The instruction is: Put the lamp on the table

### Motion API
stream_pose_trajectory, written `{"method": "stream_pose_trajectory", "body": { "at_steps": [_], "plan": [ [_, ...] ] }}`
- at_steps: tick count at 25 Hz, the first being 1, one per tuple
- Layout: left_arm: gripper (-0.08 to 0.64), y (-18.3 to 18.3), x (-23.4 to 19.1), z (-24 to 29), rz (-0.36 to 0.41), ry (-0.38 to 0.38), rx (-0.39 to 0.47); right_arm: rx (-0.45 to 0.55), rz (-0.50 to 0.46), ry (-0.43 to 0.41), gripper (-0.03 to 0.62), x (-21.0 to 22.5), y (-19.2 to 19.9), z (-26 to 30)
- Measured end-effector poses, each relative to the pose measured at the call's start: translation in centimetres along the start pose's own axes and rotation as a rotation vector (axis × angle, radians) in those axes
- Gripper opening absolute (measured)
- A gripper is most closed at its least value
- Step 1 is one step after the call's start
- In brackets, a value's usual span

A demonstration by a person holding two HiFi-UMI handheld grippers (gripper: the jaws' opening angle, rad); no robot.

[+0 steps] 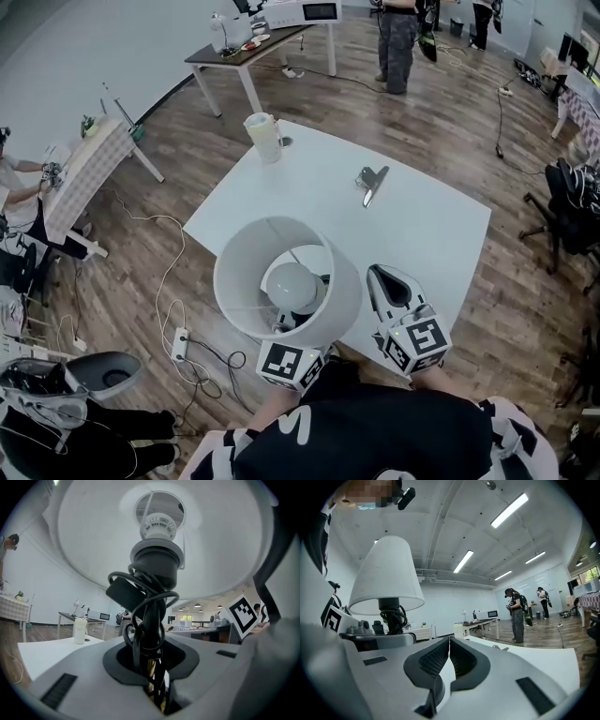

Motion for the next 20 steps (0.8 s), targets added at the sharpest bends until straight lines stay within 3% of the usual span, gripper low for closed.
{"method": "stream_pose_trajectory", "body": {
  "at_steps": [9, 20],
  "plan": [
    [0.080, -1.0, -5.2, 2.7, 0.020, 0.082, -0.017, 0.009, 0.036, 0.077, 0.020, 0.5, -1.4, 5.0],
    [0.080, -1.1, -7.4, 4.7, 0.049, 0.131, -0.028, 0.014, 0.034, 0.116, 0.020, 0.6, -1.6, 7.2]
  ]
}}
Point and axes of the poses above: the fingertips, and each gripper's own axes: z forward along the fingers, x to its right, y out of its underside, the point moved 6 cm from there along -z, backward along the fingers, and after that the axes turned 15 degrees about -x, right-handed, at the moved point
